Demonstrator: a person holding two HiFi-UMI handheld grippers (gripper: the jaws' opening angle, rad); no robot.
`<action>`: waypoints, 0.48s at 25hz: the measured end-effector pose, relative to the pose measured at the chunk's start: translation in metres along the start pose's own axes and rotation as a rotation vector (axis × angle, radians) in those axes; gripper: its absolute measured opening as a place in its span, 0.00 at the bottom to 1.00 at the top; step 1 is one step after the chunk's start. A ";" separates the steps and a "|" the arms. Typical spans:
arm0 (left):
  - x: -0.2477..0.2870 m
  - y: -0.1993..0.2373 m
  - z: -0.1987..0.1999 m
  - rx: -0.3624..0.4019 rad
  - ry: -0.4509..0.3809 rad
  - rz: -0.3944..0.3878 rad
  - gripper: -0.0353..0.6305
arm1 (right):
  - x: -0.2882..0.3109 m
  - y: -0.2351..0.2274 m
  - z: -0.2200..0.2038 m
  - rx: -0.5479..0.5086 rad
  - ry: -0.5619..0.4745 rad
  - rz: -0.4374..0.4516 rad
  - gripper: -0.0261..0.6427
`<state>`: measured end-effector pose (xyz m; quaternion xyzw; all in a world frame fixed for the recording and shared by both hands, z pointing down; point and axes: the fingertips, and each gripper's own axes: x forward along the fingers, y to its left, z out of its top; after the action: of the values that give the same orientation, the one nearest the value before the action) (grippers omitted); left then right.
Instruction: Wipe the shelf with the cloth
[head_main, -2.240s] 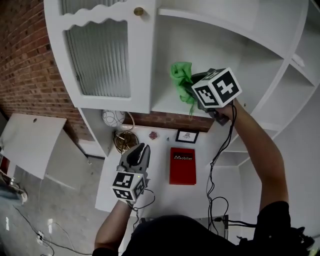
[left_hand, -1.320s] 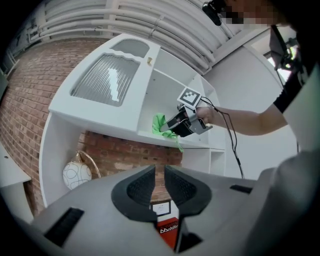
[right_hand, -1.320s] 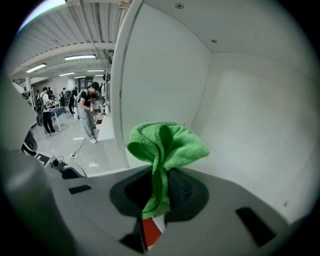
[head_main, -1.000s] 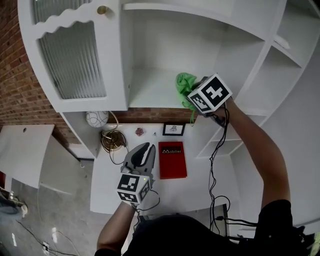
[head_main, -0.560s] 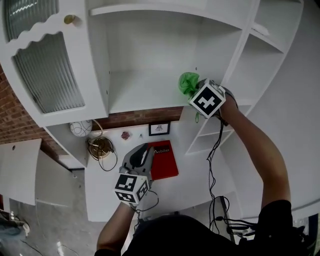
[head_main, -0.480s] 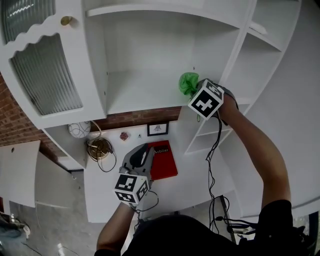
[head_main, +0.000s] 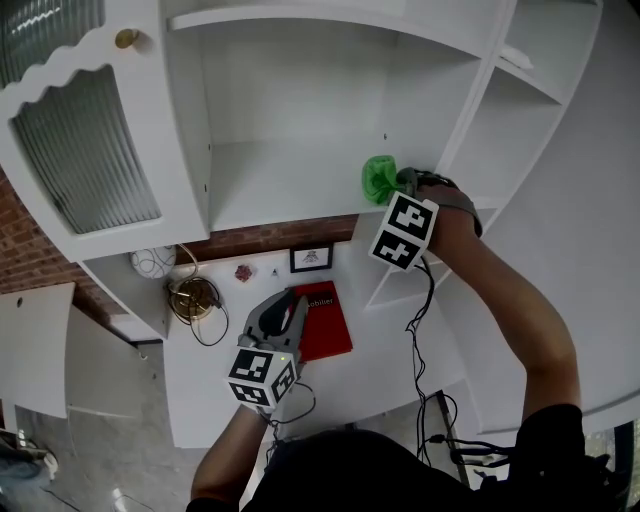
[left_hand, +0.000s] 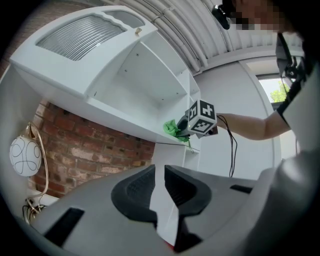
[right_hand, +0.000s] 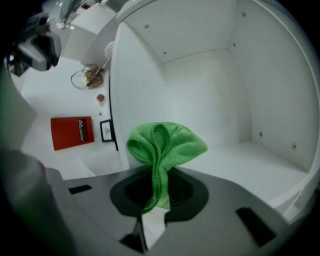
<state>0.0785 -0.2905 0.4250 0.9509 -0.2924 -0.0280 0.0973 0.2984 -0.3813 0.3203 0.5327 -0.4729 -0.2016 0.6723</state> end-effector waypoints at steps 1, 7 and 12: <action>0.000 0.001 -0.001 -0.006 0.003 0.003 0.14 | -0.001 0.000 0.001 -0.048 0.008 -0.032 0.11; -0.002 0.008 -0.010 -0.024 0.020 0.041 0.14 | -0.012 0.000 0.002 -0.094 -0.069 -0.102 0.11; 0.001 0.010 -0.015 -0.024 0.032 0.083 0.14 | -0.064 -0.022 0.015 0.137 -0.388 -0.131 0.11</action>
<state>0.0753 -0.2968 0.4417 0.9371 -0.3296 -0.0121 0.1143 0.2602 -0.3471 0.2735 0.5580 -0.5705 -0.3109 0.5162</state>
